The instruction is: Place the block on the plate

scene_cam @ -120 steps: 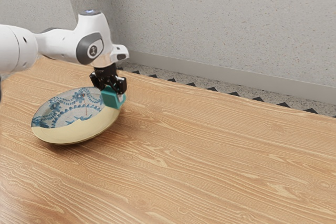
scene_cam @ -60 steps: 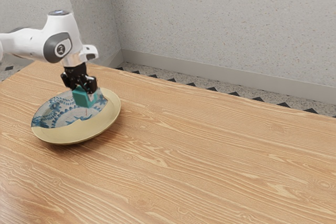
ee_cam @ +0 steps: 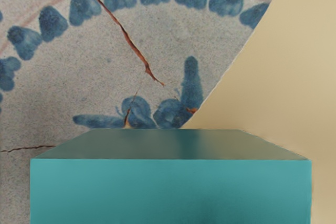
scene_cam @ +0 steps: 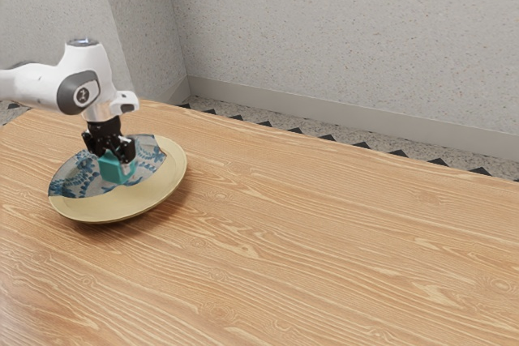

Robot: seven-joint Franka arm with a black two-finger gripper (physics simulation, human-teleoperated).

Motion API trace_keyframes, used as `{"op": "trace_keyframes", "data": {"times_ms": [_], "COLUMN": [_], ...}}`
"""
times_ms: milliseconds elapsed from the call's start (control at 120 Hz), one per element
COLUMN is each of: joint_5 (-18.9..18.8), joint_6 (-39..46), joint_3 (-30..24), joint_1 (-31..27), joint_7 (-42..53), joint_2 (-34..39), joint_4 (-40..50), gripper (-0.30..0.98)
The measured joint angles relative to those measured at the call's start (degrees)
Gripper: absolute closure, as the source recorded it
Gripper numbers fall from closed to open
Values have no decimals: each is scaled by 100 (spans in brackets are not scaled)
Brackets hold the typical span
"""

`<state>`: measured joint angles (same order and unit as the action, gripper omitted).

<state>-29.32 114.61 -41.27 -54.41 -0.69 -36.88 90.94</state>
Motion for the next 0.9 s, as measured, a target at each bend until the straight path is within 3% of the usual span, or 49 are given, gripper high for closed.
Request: {"op": "trace_keyframes", "data": {"times_ms": [275,500,900], "joint_5": [-67,-24,586], "joint_6": [-25,-172,-1033], "joint_3": [-14,-118,-260], "joint_1": [-43,-26,118], "joint_7": [42,112,361], "joint_2": [-28,206,1195], "joint_4": [-5,-104,-275], "gripper": [11,4,1]}}
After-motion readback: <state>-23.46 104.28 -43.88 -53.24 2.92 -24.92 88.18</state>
